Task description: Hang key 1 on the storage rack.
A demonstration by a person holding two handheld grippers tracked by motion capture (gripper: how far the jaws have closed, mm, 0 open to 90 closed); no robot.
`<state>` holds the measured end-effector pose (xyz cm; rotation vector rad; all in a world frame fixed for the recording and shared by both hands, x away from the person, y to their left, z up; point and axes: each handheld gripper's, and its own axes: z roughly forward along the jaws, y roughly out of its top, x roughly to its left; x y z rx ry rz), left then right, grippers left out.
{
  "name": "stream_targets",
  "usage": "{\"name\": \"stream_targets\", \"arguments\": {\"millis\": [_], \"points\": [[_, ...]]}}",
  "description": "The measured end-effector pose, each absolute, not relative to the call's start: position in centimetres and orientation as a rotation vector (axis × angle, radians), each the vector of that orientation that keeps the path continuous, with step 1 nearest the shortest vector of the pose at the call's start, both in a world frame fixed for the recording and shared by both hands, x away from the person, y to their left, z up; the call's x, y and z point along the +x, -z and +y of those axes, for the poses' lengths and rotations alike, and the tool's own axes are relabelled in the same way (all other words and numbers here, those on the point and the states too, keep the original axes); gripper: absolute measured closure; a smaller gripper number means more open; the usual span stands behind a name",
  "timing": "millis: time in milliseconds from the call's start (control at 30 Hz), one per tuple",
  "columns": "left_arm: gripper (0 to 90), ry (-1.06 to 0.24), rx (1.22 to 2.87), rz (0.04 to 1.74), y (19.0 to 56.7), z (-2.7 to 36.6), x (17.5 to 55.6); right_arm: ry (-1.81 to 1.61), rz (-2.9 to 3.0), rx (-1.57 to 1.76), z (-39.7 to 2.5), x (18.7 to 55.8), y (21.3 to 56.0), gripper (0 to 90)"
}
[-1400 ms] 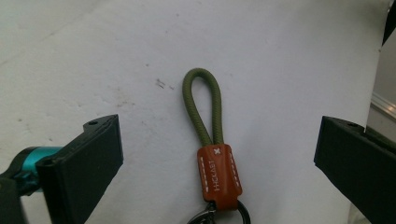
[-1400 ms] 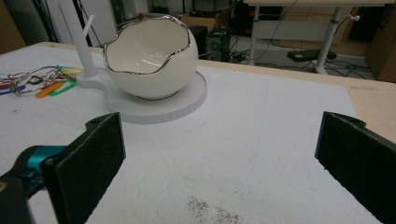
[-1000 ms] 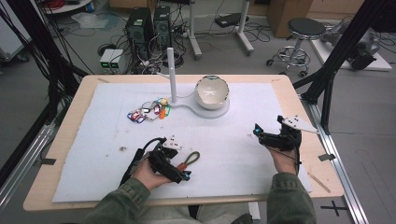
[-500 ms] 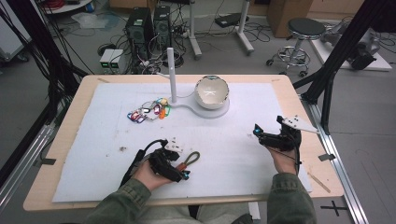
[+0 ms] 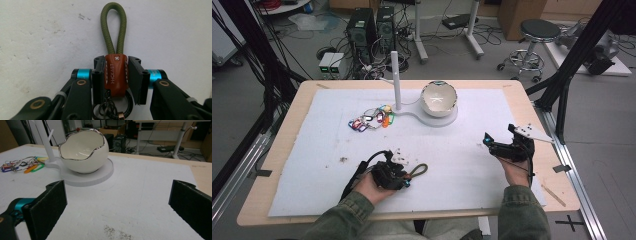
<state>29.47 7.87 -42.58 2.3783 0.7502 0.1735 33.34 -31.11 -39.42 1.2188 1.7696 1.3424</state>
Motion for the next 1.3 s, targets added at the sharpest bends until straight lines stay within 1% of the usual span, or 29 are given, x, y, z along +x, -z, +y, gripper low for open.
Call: {"name": "stream_targets", "arguments": {"millis": [300,500,667,1300], "points": [[70.8,-0.163,2.376,0.745,42.5,8.1,29.6,-1.336,1.773,1.219,-31.1,33.4,39.5,0.8],[71.4,-0.126,2.338,0.745,42.2,8.5,29.7,-1.335,1.754,1.224,-31.3,33.3,39.4,0.8],[71.5,-0.119,2.31,0.754,41.7,9.1,29.9,-1.337,1.75,1.224,-31.3,33.3,39.4,0.8],[71.4,-0.155,2.205,0.815,38.8,12.0,30.9,-1.354,1.749,1.226,-31.3,33.3,39.4,0.8]]}}
